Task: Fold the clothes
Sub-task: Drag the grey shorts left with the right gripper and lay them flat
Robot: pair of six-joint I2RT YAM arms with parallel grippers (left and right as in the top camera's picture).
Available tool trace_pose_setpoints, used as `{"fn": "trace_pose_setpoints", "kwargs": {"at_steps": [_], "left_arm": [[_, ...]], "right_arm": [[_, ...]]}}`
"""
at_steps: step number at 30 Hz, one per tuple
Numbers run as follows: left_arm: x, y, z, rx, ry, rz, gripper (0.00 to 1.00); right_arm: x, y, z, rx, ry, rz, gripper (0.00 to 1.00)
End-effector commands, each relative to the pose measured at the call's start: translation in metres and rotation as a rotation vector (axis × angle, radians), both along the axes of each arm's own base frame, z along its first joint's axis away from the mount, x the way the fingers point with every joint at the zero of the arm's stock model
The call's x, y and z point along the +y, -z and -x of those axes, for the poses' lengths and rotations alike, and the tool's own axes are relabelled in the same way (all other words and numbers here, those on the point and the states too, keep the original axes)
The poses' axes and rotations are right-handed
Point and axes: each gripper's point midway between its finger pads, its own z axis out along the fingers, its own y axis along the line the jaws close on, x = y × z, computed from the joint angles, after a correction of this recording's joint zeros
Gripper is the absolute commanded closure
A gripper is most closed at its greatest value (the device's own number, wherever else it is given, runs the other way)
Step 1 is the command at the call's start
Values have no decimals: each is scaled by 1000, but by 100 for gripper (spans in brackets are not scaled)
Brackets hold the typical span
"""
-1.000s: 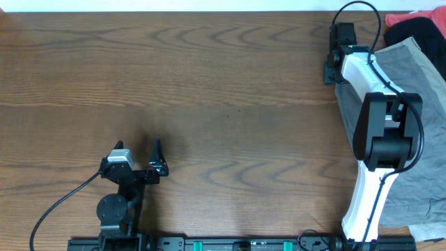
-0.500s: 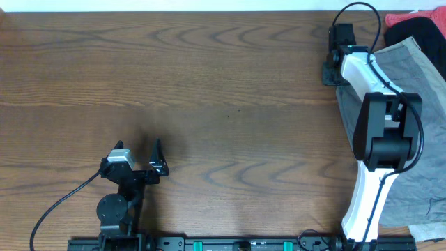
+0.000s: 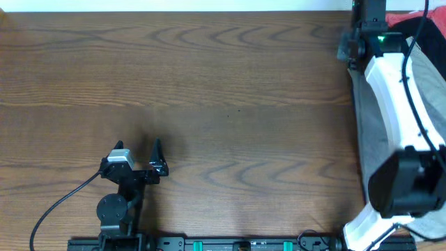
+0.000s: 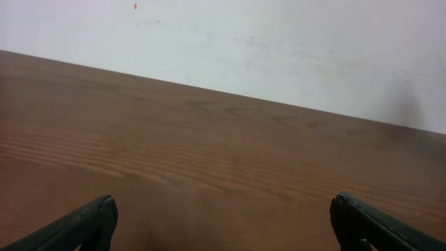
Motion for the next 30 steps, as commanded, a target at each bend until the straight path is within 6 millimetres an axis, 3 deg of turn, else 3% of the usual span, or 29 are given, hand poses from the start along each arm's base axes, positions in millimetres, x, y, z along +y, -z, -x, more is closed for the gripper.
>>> {"fn": "trace_pose_setpoints", "kwargs": {"at_steps": [1,5,9,13,18,19,21,23,25,28,30], "left_arm": [[-1,15,1,43,8,-4,2],[-1,15,1,43,8,-4,2],[-1,15,1,43,8,-4,2],[-1,15,1,43,8,-4,2],[-1,15,1,43,8,-4,2],[-1,15,1,43,8,-4,2],[-1,15,1,43,8,-4,2],[-1,15,1,43,8,-4,2],[-1,15,1,43,8,-4,2],[-1,15,1,43,8,-4,2],[-1,15,1,43,8,-4,2]], "right_arm": [[69,-28,2,-67,-176,-135,99],[149,-32,13,-62,-385,-250,99],[238,-15,32,-11,-590,-325,99],[329,8,63,37,-786,-387,99],[406,18,104,52,-889,-447,99],[416,17,111,49,-912,-449,98],[431,14,123,34,-944,-439,71],[438,11,129,21,-949,-415,61],[435,6,128,15,-933,-389,27],[412,-11,116,17,-856,-320,23],[382,-30,105,21,-763,-269,14]]}}
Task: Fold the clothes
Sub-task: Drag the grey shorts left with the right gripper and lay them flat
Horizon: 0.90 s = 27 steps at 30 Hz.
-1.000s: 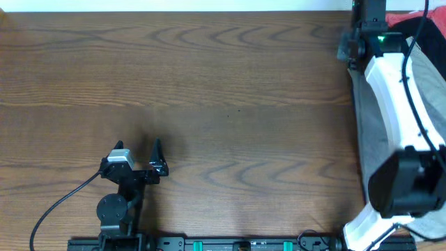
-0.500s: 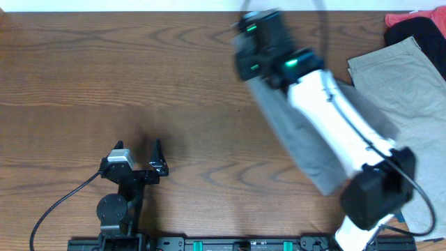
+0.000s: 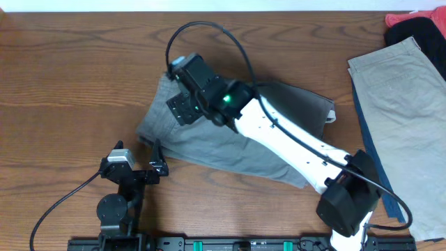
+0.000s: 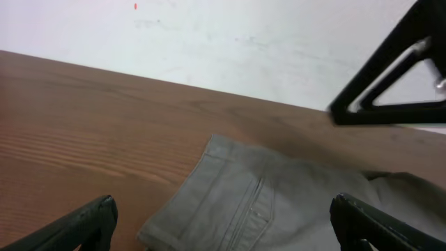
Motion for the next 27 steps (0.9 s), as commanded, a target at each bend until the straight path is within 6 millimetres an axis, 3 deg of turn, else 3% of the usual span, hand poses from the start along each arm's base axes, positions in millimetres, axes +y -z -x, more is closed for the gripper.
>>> {"fn": "trace_pose_setpoints", "kwargs": {"at_steps": [1,2,7,11,15,16,19,21,24,27], "left_arm": [[-1,15,1,43,8,-4,2],[-1,15,1,43,8,-4,2],[-1,15,1,43,8,-4,2],[-1,15,1,43,8,-4,2],[-1,15,1,43,8,-4,2],[-1,15,1,43,8,-4,2],[-1,15,1,43,8,-4,2],[-1,15,1,43,8,-4,2],[-1,15,1,43,8,-4,2],[-1,15,1,43,8,-4,2]], "right_arm": [[-47,-61,-40,-118,187,32,9],[-67,-72,-44,-115,234,67,1],[-168,-87,-54,-38,499,213,1],[-253,-61,-46,149,642,326,1],[-317,-25,-24,367,752,401,1],[-328,-17,-20,406,772,415,1],[-350,16,-9,511,816,430,28],[-356,37,-6,560,830,412,39],[-362,69,3,622,840,397,39],[-366,97,13,662,849,401,31]]}}
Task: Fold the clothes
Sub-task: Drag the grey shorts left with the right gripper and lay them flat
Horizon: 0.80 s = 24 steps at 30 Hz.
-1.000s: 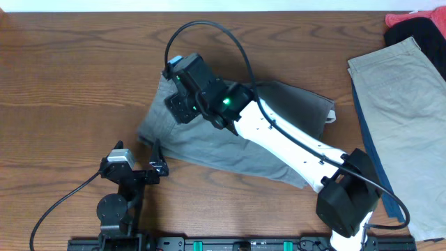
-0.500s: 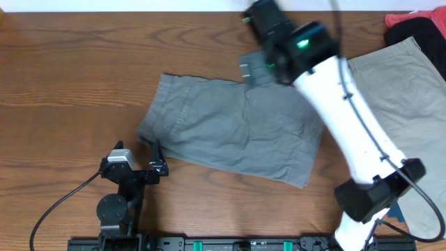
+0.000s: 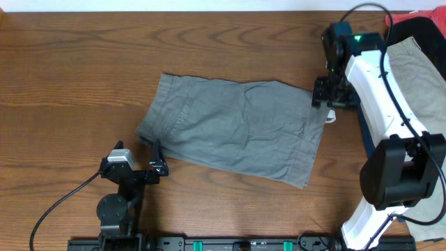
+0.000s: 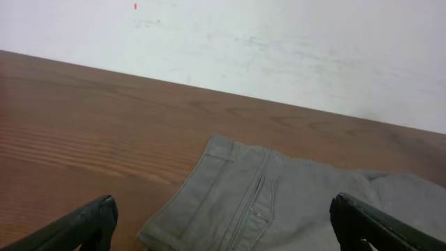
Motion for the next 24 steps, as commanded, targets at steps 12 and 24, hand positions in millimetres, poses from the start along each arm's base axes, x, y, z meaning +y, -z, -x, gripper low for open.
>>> {"fn": "trace_pose_setpoints", "kwargs": {"at_steps": [12,24], "left_arm": [[-1,15,1,44,7,-5,2],[-1,15,1,44,7,-5,2]], "right_arm": [[20,98,38,64,26,-155,36],[29,129,38,-2,23,-214,99]]}}
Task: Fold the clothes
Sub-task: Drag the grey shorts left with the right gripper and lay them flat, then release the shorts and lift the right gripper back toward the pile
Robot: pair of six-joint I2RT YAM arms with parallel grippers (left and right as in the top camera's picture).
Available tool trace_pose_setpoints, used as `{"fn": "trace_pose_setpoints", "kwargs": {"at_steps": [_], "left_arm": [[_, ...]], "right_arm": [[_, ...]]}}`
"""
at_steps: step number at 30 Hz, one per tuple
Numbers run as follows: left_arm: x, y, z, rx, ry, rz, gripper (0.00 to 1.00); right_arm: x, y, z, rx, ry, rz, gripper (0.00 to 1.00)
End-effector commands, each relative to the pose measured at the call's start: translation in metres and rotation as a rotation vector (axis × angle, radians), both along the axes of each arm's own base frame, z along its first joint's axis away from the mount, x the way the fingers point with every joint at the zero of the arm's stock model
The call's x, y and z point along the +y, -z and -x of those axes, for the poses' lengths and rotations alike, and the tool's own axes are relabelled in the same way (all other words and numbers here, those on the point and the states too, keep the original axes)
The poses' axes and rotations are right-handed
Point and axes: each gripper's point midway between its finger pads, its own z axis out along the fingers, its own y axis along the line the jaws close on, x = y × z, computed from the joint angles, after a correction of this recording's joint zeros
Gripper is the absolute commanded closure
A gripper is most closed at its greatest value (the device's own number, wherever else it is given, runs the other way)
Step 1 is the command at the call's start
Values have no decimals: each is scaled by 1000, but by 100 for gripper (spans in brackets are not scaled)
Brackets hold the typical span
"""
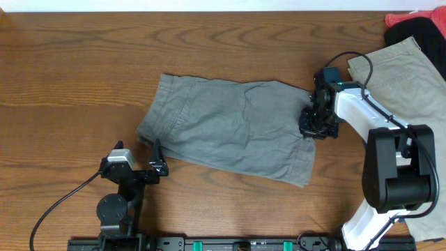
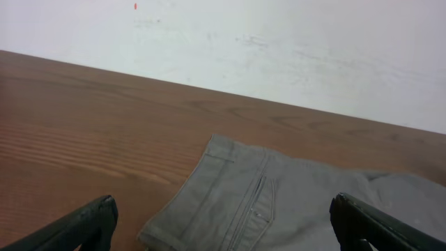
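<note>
Grey shorts (image 1: 230, 129) lie spread flat in the middle of the wooden table, waistband to the left, legs to the right. My left gripper (image 1: 137, 148) rests open near the table's front, just off the waistband's near corner, with nothing between its fingers. In the left wrist view the shorts (image 2: 279, 206) lie ahead of that open gripper (image 2: 223, 233), with fly and waistband showing. My right gripper (image 1: 317, 120) is down at the shorts' right hem. Its jaws are hidden from above by the wrist.
A pile of other clothes lies at the table's right edge: a khaki garment (image 1: 394, 77) on top, with something black (image 1: 418, 31) and something red (image 1: 411, 15) behind it. A white wall (image 2: 279, 42) runs behind the table's far edge.
My right gripper has moved from the shorts' upper right corner down to the middle of their right hem. The shorts lie much as before. The left arm has not moved.
The table was bare at first, with my right arm over the pile at the right. Then the grey shorts lay rumpled in the middle, my right gripper at their left end. Then they lay flat, the gripper at their upper right corner, now at the right hem.
</note>
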Motion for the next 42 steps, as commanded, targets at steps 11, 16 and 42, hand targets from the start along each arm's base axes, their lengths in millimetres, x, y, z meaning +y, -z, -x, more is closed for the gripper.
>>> {"fn": "trace_pose_setpoints", "kwargs": {"at_steps": [11,16,42], "left_arm": [[-1,15,1,44,8,-4,2],[-1,15,1,44,8,-4,2],[-1,15,1,44,8,-4,2]], "right_arm": [[-4,7,-56,-223,1,24,99],[-11,-13,-82,-300,-28,75,94],[-33,-181,-110,-320,29,180,1]]}}
